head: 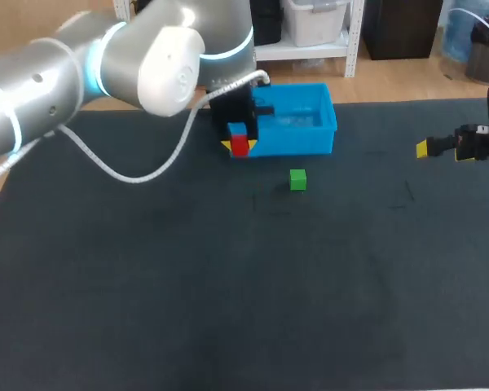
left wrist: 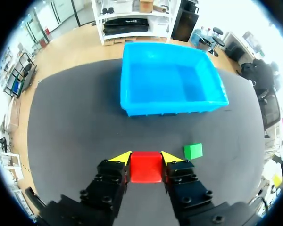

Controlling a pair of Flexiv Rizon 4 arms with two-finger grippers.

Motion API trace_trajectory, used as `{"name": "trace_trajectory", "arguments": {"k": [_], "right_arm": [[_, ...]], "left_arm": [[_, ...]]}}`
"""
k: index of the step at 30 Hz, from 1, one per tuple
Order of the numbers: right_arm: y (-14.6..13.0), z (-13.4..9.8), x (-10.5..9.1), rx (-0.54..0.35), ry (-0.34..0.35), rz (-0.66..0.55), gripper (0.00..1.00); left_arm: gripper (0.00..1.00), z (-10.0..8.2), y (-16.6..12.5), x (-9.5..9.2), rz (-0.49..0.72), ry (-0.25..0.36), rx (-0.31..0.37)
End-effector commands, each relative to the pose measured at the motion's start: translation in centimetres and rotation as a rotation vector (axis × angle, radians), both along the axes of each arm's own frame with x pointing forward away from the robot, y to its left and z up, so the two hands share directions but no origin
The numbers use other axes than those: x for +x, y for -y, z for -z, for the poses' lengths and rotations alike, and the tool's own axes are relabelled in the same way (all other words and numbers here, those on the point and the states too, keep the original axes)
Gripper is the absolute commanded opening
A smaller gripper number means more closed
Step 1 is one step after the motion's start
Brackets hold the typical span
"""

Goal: Use the left arm to pick the red cube and place it into the blue plastic box first, then use the right arm to grasp the green cube and put it into the same blue plastic box after the first action is fully finished.

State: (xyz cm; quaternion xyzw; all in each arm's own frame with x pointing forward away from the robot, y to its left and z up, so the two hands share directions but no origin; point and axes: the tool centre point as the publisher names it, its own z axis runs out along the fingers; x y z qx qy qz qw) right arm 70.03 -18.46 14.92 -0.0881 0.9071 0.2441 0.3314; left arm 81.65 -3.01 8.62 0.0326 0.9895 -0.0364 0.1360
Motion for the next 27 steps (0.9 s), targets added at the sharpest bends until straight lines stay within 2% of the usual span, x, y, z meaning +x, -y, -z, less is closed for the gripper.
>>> {"name": "trace_trajectory", "arguments": {"k": [1, 7, 9, 12, 13, 14, 18, 27], "right_arm": [[0.0, 0.0, 0.0, -0.001, -0.001, 0.000, 1.00], [0.0, 0.0, 0.0, -0.001, -0.001, 0.000, 1.00], [0.0, 0.0, 0.0, -0.001, -0.001, 0.000, 1.00], [0.0, 0.0, 0.0, -0.001, -0.001, 0.000, 1.00], [0.0, 0.0, 0.0, -0.001, -0.001, 0.000, 1.00], [0.0, 0.0, 0.0, -0.001, -0.001, 0.000, 1.00], [0.0, 0.0, 0.0, -0.001, -0.001, 0.000, 1.00], [0.0, 0.0, 0.0, -0.001, -0.001, 0.000, 1.00]], "left_arm": [[0.00, -1.3, -0.6, -1.1, 0.002, 0.015, 0.001], [0.00, -1.8, -1.0, -0.9, 0.049, 0.060, -0.026], [0.00, -2.4, -1.3, -0.6, 0.098, 0.102, -0.046], [0.00, -3.4, -1.7, -0.1, 0.133, 0.177, -0.042], [0.00, -3.7, -1.8, 0.0, 0.136, 0.187, -0.027], [0.00, -4.0, -1.8, 0.1, 0.151, 0.207, -0.044], [0.00, -4.7, -2.0, 0.5, 0.204, 0.260, -0.038], [0.00, -4.8, -2.3, 1.0, 0.270, 0.270, -0.070]]}}
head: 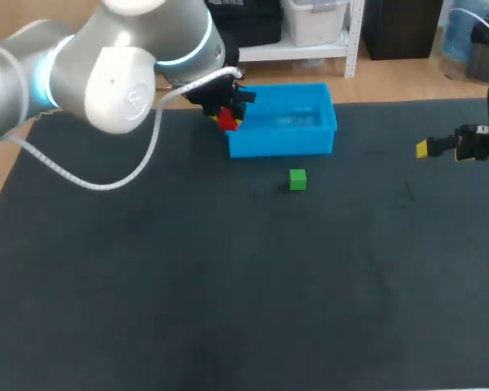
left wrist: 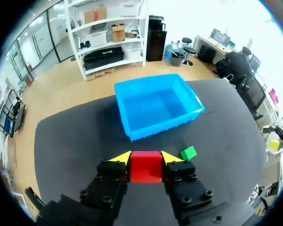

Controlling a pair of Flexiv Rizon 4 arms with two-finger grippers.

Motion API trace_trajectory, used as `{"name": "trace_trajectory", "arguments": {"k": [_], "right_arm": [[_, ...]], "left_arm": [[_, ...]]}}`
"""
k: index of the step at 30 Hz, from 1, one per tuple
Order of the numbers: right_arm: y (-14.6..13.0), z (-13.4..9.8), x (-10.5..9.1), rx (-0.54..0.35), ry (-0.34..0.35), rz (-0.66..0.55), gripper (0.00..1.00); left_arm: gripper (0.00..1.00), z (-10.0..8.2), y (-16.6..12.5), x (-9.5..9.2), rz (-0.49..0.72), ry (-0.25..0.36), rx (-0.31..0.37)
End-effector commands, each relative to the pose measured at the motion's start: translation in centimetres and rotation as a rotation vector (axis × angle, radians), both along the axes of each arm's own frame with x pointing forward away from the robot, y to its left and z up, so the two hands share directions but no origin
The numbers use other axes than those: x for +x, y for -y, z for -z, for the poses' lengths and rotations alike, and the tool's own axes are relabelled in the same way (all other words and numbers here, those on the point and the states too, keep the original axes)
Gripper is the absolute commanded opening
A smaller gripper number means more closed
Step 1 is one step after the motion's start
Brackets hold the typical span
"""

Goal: Use the left arm to pick the red cube and place it into the blue plastic box first, then use the right arm to grasp the green cube and put it into the same blue plastic box after the first action is fully finished.

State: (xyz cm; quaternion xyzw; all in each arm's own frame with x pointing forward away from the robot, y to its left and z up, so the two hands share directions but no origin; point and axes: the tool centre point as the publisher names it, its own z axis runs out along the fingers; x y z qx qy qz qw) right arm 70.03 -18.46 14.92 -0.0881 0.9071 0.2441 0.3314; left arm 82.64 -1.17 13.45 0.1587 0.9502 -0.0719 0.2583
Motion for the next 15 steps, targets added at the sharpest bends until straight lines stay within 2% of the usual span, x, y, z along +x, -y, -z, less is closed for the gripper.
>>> {"name": "trace_trajectory", "arguments": {"k": [1, 9, 15], "right_arm": [[0.0, 0.0, 0.0, -0.001, -0.001, 0.000, 1.00], [0.0, 0.0, 0.0, -0.001, -0.001, 0.000, 1.00], [0.0, 0.0, 0.0, -0.001, -0.001, 0.000, 1.00]], "left_arm": [[0.00, 0.0, -0.4, 0.1, 0.022, 0.009, -0.019], [0.00, -0.5, 0.3, 1.9, 0.057, 0.019, -0.021], [0.00, -0.2, 1.1, 4.9, 0.093, 0.021, -0.025]]}}
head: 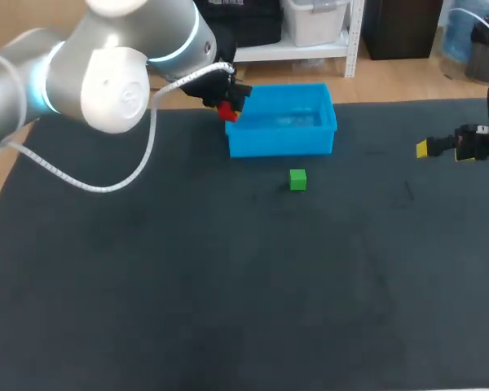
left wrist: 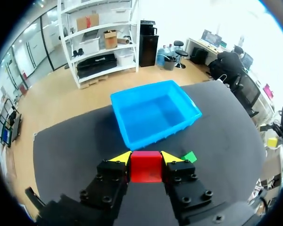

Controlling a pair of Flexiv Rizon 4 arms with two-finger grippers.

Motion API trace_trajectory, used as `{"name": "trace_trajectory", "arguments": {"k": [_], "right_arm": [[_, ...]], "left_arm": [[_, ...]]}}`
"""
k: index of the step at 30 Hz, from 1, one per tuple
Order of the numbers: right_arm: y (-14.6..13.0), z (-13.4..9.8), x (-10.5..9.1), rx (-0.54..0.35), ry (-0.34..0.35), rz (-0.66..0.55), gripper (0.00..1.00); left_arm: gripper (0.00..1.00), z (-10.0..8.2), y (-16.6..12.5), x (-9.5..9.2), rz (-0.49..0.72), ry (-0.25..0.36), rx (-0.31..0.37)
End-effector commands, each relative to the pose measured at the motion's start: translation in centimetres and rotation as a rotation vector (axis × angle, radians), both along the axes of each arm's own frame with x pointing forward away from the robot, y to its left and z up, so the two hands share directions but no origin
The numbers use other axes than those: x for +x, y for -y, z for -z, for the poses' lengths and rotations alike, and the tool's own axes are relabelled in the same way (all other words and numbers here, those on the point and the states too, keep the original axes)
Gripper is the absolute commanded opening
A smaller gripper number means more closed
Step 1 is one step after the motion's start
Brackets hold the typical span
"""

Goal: Use the left arm to pick the red cube and place it into the blue plastic box first, then use the right arm to grasp the green cube and put it into the same blue plastic box after the first action is fully finished.

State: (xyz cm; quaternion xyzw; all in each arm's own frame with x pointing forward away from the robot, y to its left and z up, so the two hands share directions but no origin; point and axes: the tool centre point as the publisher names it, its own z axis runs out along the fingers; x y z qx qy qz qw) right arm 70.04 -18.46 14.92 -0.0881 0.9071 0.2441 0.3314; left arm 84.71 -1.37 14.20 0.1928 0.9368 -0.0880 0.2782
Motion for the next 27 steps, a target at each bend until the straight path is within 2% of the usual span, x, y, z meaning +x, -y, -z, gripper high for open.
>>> {"name": "trace_trajectory", "arguments": {"k": [1, 7, 15, 27], "right_arm": [[0.0, 0.0, 0.0, -0.001, -0.001, 0.000, 1.00], [0.0, 0.0, 0.0, -0.001, -0.001, 0.000, 1.00], [0.0, 0.0, 0.0, -0.001, -0.001, 0.000, 1.00], [0.0, 0.0, 0.0, -0.001, -0.001, 0.000, 1.00]], "left_arm": [[0.00, 0.6, 1.0, 3.4, 0.020, -0.024, -0.006], [0.00, 1.2, 2.0, 6.4, 0.040, -0.017, -0.018], [0.00, 2.2, 3.6, 9.3, 0.066, -0.030, -0.013], [0.00, 4.2, 4.8, 10.5, 0.078, -0.088, -0.038]]}}
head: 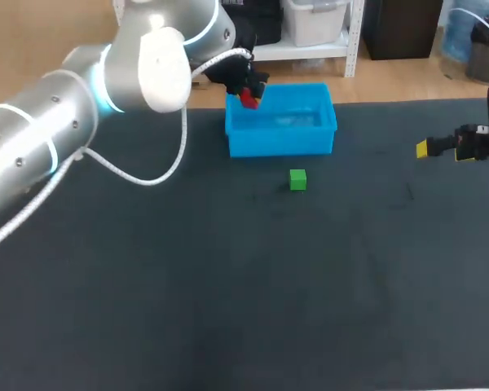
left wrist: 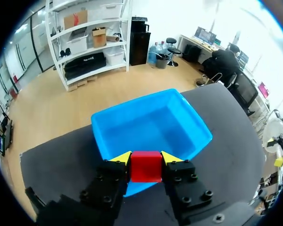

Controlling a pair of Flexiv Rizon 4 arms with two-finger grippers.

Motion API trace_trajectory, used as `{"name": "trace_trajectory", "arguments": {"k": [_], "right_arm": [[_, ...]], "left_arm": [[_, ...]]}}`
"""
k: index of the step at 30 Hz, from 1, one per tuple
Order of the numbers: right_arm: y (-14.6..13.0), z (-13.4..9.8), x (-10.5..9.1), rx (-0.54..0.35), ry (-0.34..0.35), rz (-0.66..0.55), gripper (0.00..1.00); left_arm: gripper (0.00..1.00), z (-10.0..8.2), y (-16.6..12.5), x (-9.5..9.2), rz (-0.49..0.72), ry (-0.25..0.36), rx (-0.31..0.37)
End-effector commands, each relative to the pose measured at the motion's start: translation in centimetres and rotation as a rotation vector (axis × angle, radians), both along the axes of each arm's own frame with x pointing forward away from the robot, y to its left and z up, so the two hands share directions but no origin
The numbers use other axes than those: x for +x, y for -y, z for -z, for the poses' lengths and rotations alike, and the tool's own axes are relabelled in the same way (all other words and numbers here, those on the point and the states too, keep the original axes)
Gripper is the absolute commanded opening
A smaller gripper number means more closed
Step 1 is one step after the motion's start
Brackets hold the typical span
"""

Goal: Use the left arm to pick the red cube and place it into the blue plastic box first, then use the right arm to grasp the green cube and put it into the same blue plastic box after the first action is fully finished.

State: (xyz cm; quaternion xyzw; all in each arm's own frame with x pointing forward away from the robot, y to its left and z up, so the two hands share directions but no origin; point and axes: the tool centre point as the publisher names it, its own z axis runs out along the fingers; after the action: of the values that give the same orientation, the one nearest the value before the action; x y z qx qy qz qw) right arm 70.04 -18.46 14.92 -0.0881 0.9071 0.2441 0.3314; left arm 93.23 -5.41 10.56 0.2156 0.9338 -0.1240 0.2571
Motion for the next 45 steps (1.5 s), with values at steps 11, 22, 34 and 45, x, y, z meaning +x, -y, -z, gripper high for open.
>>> {"name": "trace_trajectory", "arguments": {"k": [11, 22, 34, 45], "right_arm": [[0.0, 0.0, 0.0, -0.001, -0.001, 0.000, 1.00], [0.0, 0.0, 0.0, -0.001, -0.001, 0.000, 1.00], [0.0, 0.0, 0.0, -0.001, -0.001, 0.000, 1.00], [0.0, 0.0, 0.0, -0.001, -0.001, 0.000, 1.00]], "left_arm": [[0.00, 2.5, 0.9, 2.6, 0.000, -0.086, 0.019], [0.00, 4.6, 1.4, 2.4, 0.002, -0.134, 0.028], [0.55, 4.4, 1.7, 2.4, 0.002, -0.147, 0.044], [1.00, 2.4, 1.9, 2.0, 0.016, -0.121, 0.057]]}}
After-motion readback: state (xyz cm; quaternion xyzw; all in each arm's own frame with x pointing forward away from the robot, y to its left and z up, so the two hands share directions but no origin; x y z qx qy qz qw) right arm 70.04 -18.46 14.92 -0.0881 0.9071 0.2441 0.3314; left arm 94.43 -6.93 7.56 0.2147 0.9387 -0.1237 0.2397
